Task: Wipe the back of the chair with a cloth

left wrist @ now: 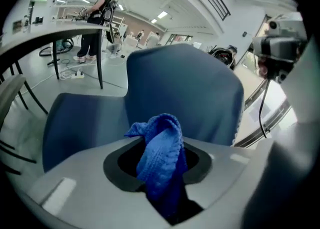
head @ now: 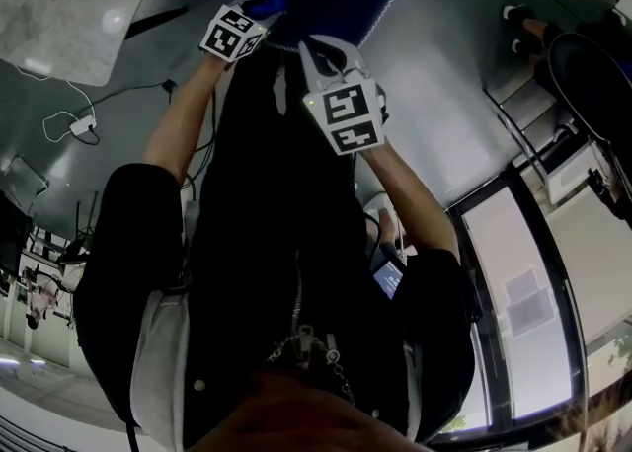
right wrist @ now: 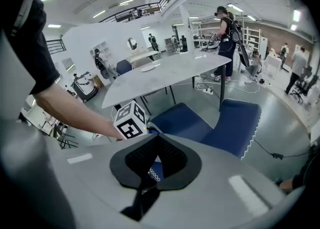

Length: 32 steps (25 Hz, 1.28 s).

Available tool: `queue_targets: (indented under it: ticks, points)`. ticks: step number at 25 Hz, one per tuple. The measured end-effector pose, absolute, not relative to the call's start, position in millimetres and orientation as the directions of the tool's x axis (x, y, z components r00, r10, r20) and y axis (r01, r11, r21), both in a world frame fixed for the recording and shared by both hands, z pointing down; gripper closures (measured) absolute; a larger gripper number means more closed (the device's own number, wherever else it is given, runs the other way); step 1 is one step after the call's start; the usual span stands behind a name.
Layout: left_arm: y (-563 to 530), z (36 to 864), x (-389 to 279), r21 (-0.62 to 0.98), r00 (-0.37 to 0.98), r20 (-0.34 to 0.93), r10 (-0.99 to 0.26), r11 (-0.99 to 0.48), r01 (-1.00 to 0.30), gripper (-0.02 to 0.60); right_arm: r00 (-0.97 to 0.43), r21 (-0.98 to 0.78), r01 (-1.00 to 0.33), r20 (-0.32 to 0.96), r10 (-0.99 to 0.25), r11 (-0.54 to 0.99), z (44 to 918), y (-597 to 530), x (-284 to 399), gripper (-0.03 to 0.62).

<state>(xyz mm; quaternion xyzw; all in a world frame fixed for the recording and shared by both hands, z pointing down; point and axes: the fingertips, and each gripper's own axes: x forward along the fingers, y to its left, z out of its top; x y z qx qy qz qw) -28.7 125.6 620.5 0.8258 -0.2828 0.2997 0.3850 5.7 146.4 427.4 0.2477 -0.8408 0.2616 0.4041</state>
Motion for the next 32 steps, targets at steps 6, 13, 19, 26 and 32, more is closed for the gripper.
queue_targets:
  ticks: [6, 13, 19, 26, 32]
  points:
    - [158, 681, -18, 0.478, 0.625, 0.773, -0.103, -0.553, -0.682, 0.452, -0.552, -0.226, -0.553, 0.821, -0.149, 0.802, 434, 158, -10, 0.591]
    - [161, 708, -16, 0.498, 0.622, 0.779, -0.072, -0.531, -0.686, 0.451, -0.55, -0.28, -0.579, 0.828, -0.113, 0.766, 442, 168, 0, 0.591]
    - [163, 708, -8, 0.516, 0.64, 0.766, -0.053, -0.544, -0.662, 0.452, -0.542, -0.268, -0.592, 0.83, -0.13, 0.76, 445, 165, 8, 0.591]
    - [164, 698, -2, 0.521, 0.643, 0.765, -0.034, -0.554, -0.649, 0.454, -0.552, -0.277, -0.594, 0.823, -0.132, 0.755, 444, 165, 8, 0.591]
    - [163, 679, 2, 0.518, 0.658, 0.752, -0.046, -0.577, -0.632, 0.454, -0.562, -0.287, -0.602, 0.815, -0.14, 0.745, 444, 163, 9, 0.591]
